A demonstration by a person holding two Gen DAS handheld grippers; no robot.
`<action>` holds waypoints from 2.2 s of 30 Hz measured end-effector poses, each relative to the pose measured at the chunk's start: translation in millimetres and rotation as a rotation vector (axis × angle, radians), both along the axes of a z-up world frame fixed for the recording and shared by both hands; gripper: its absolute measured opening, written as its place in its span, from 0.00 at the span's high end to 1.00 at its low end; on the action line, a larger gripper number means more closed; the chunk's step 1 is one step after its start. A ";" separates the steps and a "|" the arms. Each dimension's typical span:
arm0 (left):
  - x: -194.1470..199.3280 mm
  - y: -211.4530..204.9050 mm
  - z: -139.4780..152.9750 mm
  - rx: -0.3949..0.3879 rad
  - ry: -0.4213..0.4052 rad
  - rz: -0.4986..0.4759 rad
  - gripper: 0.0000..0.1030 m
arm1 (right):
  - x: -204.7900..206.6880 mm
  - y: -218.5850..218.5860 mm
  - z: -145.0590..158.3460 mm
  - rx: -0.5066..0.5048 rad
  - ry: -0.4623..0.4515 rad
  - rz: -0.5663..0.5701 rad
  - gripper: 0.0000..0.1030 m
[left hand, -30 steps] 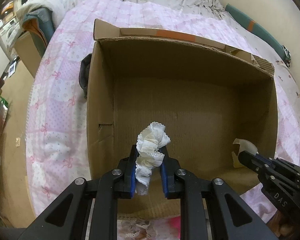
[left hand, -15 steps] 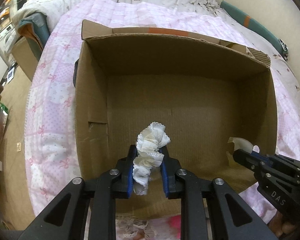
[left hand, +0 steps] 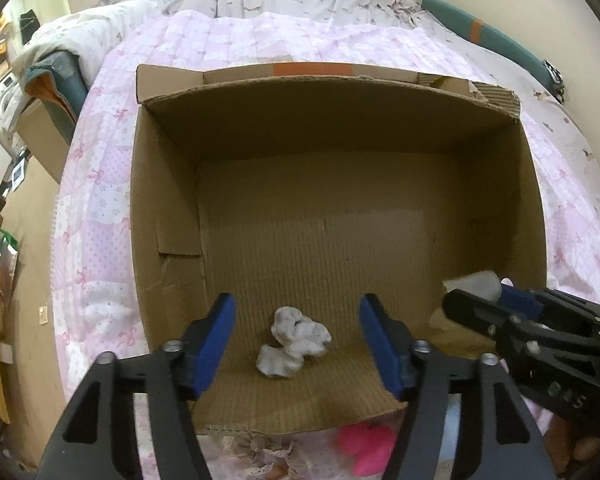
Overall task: Organize soft objects
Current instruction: 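Open the left tool to drop the scrunchie into the box, then return the left tool and grasp the second lace scrunchie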
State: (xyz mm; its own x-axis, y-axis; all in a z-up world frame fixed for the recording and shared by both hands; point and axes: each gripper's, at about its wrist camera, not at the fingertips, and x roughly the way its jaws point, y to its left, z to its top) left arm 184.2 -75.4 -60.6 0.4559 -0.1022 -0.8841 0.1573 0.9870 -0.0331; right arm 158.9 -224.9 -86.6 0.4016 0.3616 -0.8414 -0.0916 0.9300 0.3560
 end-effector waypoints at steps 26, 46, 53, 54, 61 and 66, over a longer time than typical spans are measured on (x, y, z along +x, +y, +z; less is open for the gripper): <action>-12.1 27.3 35.1 -0.040 -0.050 0.083 0.36 | -3.5 -36.1 19.4 0.082 -0.038 -0.180 0.26; -64.2 39.9 52.5 0.004 -0.074 0.104 0.36 | -48.6 -42.7 38.9 0.074 -0.068 -0.154 0.26; -87.1 47.1 45.0 0.009 -0.052 0.111 0.36 | -67.5 -45.4 41.4 0.081 -0.064 -0.164 0.26; -90.1 47.9 44.2 0.011 -0.049 0.115 0.36 | -70.0 -45.1 41.7 0.079 -0.063 -0.163 0.26; -108.5 65.2 34.3 0.003 -0.019 0.158 0.36 | -87.1 -39.4 38.3 0.044 -0.046 -0.159 0.26; -114.2 78.1 25.3 0.004 0.003 0.203 0.36 | -99.6 -35.7 37.6 0.010 -0.053 -0.140 0.26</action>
State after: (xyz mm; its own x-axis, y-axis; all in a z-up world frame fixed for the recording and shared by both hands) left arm 70.1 2.7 -35.3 0.4638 -0.0047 -0.8859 -0.0455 0.9985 -0.0291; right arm 59.2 -260.6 -49.0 0.4922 0.3074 -0.8144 0.0196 0.9314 0.3634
